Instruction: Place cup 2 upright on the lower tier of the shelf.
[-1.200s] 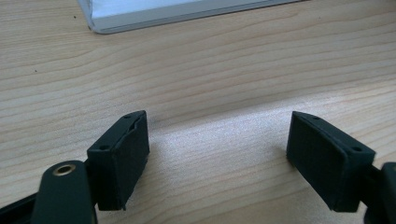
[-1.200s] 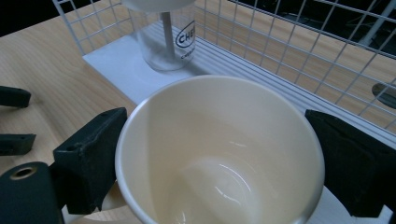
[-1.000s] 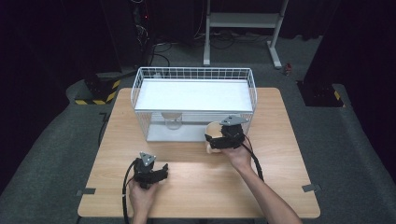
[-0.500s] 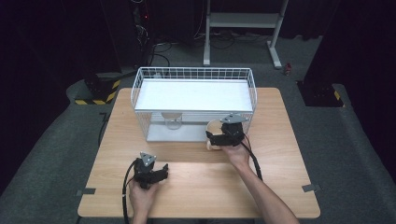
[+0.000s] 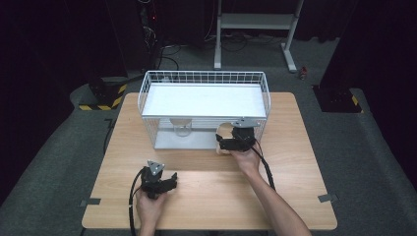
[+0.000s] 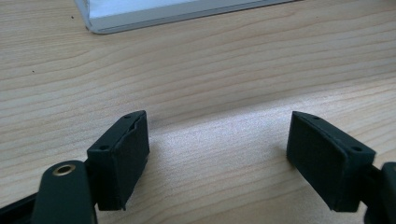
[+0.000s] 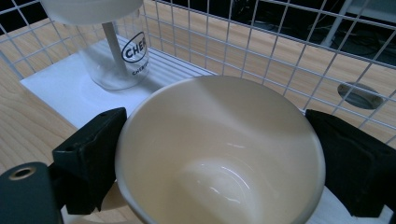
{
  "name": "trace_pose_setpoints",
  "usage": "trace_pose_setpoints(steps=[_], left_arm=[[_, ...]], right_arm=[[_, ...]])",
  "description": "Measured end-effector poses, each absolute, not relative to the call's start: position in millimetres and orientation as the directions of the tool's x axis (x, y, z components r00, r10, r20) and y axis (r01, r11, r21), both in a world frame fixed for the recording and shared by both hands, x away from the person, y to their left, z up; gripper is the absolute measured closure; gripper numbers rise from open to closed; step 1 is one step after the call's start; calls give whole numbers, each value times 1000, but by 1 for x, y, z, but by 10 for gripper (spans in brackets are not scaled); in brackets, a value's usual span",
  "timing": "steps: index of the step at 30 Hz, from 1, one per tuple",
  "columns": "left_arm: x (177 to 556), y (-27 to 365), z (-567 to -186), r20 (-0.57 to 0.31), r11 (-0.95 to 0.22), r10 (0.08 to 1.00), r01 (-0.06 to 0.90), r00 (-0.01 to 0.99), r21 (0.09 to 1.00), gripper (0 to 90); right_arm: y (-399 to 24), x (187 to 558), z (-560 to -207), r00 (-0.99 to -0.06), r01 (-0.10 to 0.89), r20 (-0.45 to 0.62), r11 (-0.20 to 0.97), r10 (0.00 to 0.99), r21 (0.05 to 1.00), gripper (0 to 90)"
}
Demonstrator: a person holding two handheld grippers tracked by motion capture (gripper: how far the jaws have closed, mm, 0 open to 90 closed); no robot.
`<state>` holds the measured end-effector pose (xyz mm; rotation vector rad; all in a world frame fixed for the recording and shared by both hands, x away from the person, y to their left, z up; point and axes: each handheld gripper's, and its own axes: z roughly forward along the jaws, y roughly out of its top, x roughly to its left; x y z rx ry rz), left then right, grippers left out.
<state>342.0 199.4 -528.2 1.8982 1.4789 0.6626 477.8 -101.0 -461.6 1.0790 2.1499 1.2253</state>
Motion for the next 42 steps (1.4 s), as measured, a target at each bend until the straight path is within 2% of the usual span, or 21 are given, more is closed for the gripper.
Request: trace_pose_setpoints(steps=[28,42], left_arm=[[342,200,-528,8,-170,970,652,244,739,214],[342,199,-528,6,-167,970,651,242,741,214]], right_arm=[[-107,474,-454,-620,377,2,296,785,878,75],[-122,459,-446,-613,374,9,281,790,884,80]])
